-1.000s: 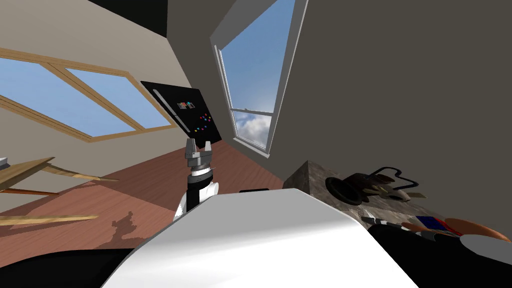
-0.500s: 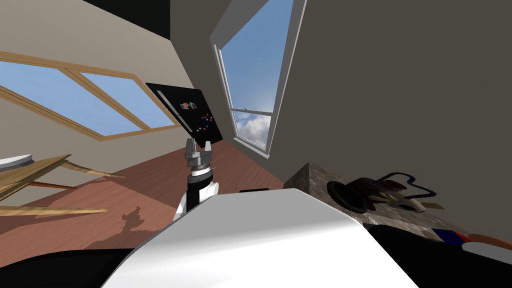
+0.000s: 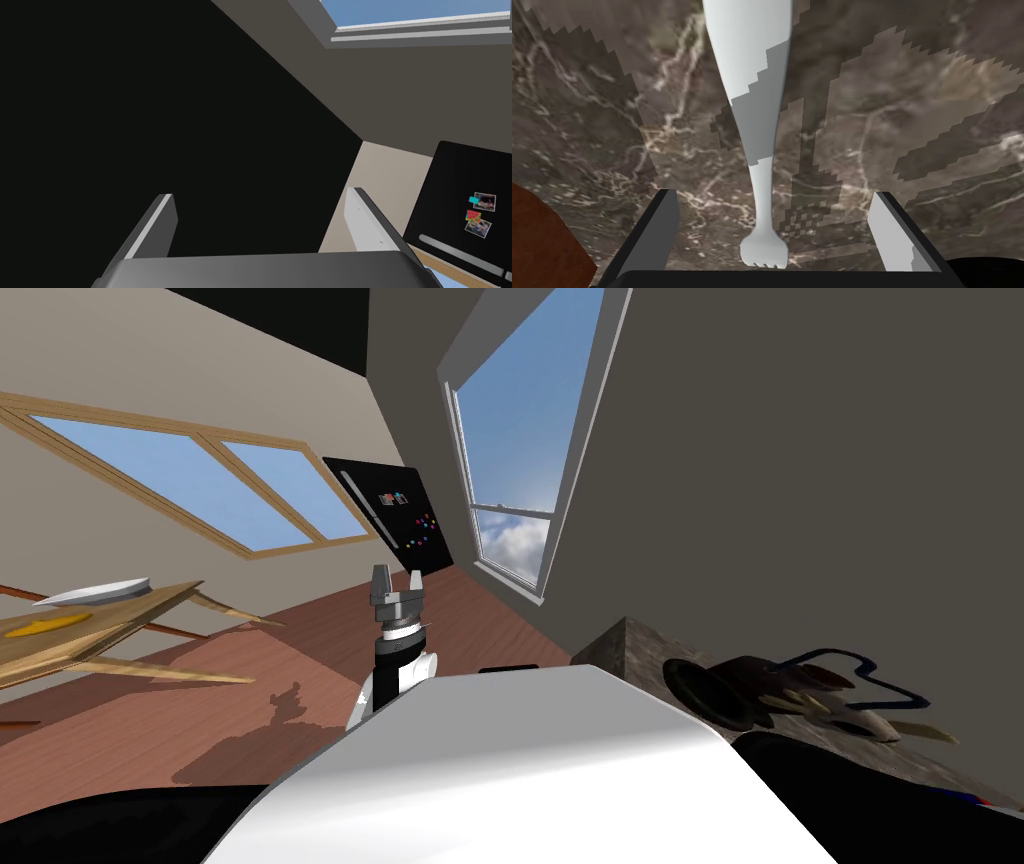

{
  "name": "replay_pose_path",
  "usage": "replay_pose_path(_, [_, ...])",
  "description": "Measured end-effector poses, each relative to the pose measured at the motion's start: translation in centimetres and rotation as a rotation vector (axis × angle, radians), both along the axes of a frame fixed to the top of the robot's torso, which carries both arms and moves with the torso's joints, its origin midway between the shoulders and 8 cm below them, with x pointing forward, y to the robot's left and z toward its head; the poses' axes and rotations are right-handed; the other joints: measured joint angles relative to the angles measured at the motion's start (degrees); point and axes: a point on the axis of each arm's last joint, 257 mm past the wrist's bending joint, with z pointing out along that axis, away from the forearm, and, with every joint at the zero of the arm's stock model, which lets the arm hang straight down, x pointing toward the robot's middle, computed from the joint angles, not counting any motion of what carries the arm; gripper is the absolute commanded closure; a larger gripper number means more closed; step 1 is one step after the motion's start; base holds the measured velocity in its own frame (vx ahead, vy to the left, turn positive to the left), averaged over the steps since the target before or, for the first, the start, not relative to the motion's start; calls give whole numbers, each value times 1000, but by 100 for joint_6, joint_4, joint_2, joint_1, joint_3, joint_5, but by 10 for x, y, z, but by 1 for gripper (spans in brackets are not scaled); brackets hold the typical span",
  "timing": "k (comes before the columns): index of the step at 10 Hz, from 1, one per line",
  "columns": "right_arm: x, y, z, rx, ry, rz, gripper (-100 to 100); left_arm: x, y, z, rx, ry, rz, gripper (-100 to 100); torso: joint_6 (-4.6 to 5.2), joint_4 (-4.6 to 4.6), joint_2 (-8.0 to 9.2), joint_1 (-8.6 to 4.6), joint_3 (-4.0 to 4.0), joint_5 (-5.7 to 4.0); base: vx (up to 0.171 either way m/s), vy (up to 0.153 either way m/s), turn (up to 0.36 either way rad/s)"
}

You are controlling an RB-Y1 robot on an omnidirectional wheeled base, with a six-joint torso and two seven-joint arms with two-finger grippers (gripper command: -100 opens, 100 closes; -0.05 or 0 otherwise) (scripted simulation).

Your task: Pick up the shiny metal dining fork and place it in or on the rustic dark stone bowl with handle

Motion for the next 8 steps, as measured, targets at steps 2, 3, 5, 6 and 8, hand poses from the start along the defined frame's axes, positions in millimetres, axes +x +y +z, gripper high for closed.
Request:
replay_pose_path(2, [-7, 1, -5, 2, 2, -18, 100, 0, 0, 0, 0, 0, 0, 0, 3, 0, -2, 0, -1, 1, -8, -1, 21])
replay_pose_path(3, [-7, 1, -5, 2, 2, -18, 100, 0, 0, 0, 0, 0, 0, 0, 2, -1, -6, 1, -3, 1, 0, 0, 0])
replay_pose_path(5, [-7, 0, -5, 1, 3, -17, 100, 0, 0, 0, 0, 0, 0, 0, 1, -2, -13, -4, -7, -8, 0, 0, 0])
replay_pose_path(6, [-7, 0, -5, 1, 3, -17, 100, 0, 0, 0, 0, 0, 0, 0, 1, -2, -14, -5, -8, -8, 0, 0, 0])
replay_pose_path(8, [-7, 0, -5, 1, 3, -16, 100, 0, 0, 0, 0, 0, 0, 0, 1, -2, -15, -5, -8, -8, 13, -1, -121])
